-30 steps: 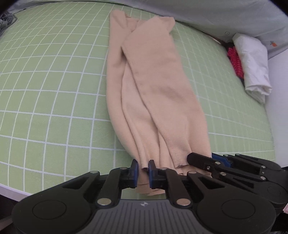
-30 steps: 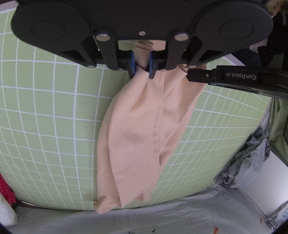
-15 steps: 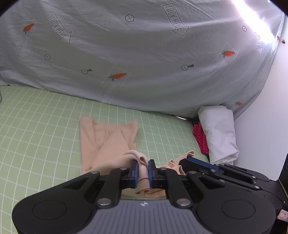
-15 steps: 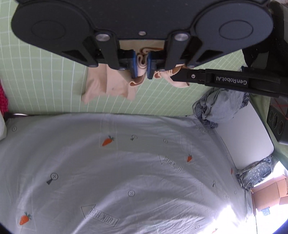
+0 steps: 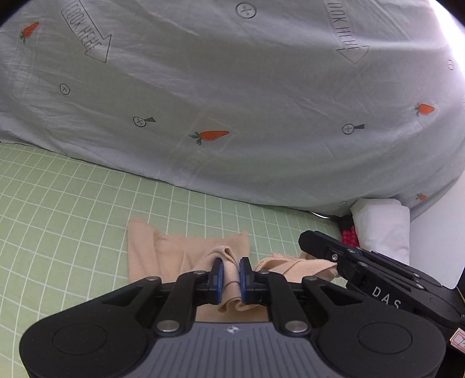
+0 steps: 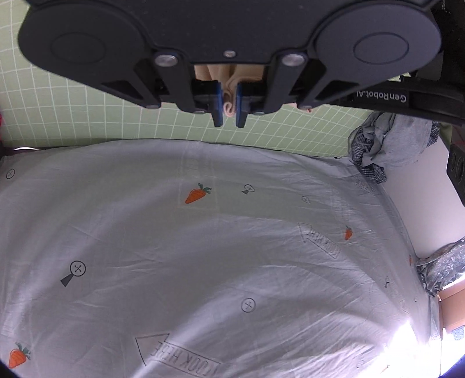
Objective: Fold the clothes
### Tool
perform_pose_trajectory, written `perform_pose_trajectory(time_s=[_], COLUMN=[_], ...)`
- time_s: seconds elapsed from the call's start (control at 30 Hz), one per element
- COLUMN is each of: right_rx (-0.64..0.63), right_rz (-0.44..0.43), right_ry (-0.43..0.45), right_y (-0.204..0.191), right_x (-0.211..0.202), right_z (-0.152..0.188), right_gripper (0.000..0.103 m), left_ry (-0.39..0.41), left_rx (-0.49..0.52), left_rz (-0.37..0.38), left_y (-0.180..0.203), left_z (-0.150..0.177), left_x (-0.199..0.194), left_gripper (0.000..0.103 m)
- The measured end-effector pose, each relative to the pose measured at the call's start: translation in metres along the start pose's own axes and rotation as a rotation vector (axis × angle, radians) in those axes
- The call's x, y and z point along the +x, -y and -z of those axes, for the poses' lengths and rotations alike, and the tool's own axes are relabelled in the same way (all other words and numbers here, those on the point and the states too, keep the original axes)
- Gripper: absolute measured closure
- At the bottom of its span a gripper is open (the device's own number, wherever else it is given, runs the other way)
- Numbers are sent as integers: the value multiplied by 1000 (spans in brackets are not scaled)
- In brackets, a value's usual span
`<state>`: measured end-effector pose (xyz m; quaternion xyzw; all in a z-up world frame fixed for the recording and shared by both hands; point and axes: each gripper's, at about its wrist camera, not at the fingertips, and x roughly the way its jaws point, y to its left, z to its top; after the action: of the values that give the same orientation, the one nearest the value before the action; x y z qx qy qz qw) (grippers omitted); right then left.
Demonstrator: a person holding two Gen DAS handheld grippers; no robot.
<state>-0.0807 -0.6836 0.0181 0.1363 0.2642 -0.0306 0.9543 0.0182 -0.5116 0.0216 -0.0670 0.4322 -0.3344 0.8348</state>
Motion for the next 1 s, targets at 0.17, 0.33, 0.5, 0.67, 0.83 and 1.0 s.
perform_pose_trajectory(time_s=[0.17, 0.33, 0.5, 0.67, 0.83, 1.0], right_rx=[42, 77, 84, 221, 332, 394], right_rz=[28, 86, 194, 183, 159, 135], right_ry=[-66, -152, -166, -228, -294, -306], right_y=[36, 67, 75, 81, 81, 85], right_x=[83, 155, 148, 124, 126, 136], right_z=[-5, 15, 35, 64, 89, 97], right_gripper=[94, 87, 39, 31, 28, 25], left_ry=[-47, -63, -72, -154, -235, -243], left_rx=[-63, -158, -135, -175, -193, -211], left_rz=[-50, -160, -235, -231, -231, -201], left_y=[-34, -67, -81, -91, -95, -99], left_z=[-27, -31, -26, 1, 29, 36], left_x=[73, 118, 114, 107, 113, 118], left_gripper=[91, 84, 65, 51, 45, 45])
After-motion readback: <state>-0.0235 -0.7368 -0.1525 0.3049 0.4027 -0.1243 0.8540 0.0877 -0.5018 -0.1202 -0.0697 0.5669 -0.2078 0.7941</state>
